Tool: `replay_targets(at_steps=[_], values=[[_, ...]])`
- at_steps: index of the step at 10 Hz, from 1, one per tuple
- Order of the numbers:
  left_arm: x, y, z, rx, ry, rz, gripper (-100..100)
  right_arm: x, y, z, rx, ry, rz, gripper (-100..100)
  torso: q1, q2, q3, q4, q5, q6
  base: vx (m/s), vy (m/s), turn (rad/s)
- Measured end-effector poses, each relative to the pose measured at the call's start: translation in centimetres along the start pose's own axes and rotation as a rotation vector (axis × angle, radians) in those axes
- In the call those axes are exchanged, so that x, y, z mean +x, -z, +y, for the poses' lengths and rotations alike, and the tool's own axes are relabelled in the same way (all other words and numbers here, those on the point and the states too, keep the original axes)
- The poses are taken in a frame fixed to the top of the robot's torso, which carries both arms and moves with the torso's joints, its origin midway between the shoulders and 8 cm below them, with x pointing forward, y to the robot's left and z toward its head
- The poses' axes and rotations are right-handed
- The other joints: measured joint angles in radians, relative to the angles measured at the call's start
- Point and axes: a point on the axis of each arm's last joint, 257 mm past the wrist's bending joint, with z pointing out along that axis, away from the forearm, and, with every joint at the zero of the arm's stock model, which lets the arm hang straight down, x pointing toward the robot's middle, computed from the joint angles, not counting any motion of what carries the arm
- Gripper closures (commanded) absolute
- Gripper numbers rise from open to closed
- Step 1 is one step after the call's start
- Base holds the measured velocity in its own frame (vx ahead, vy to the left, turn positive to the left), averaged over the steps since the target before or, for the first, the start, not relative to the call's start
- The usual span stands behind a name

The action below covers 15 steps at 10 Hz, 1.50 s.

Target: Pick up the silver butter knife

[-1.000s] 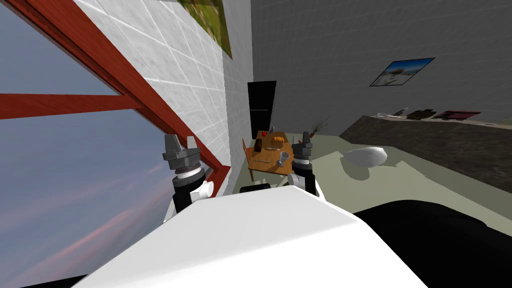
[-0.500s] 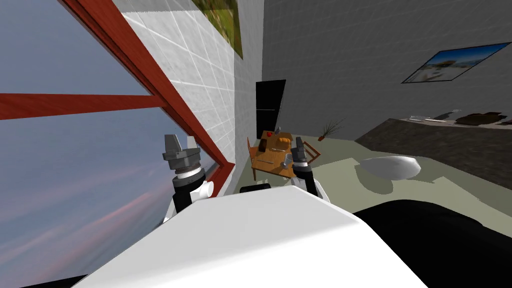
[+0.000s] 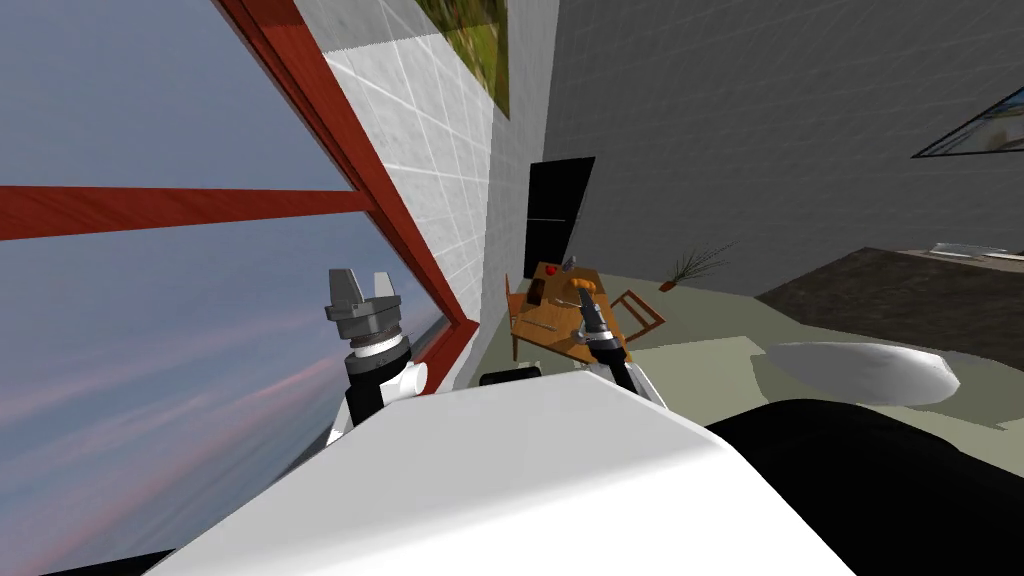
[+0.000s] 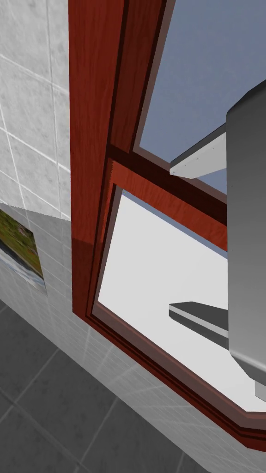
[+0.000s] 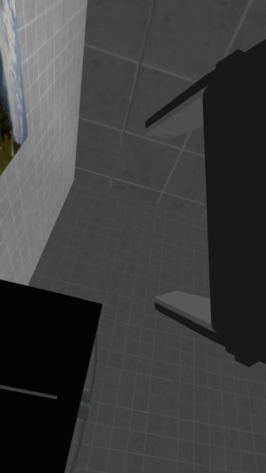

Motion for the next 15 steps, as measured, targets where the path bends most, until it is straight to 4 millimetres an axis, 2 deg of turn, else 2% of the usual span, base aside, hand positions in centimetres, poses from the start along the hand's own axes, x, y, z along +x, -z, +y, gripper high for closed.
replay_targets(at_steps=[1, 3, 4, 8, 15], values=[[0.0, 0.0, 0.0, 0.000, 0.000, 0.000, 0, 0.2, 0.4, -0.5, 0.012, 0.026, 0.020, -100, 0.000, 0.000, 0.000, 0.000, 0.000, 0.001, -0.002, 0.018, 0.189], [0.0, 0.0, 0.0, 0.000, 0.000, 0.000, 0, 1.1, 1.9, -3.2, 0.067, 0.104, 0.088, -100, 0.000, 0.000, 0.000, 0.000, 0.000, 0.000, 0.000, 0.020, 0.221], [0.0, 0.0, 0.0, 0.000, 0.000, 0.000, 0, 1.6, 2.2, -3.8, 0.079, 0.131, 0.111, -100, 0.000, 0.000, 0.000, 0.000, 0.000, 0.001, 0.007, 0.017, 0.219], [0.0, 0.0, 0.0, 0.000, 0.000, 0.000, 0, 3.0, 5.8, -8.4, 0.169, 0.273, 0.247, -100, 0.000, -0.001, 0.000, 0.000, 0.000, 0.000, 0.006, 0.013, 0.206], [0.0, 0.0, 0.0, 0.000, 0.000, 0.000, 0, 3.6, 11.5, -14.1, 0.276, 0.443, 0.439, -100, -0.001, -0.001, 0.000, 0.000, 0.000, 0.001, 0.009, 0.009, 0.183]])
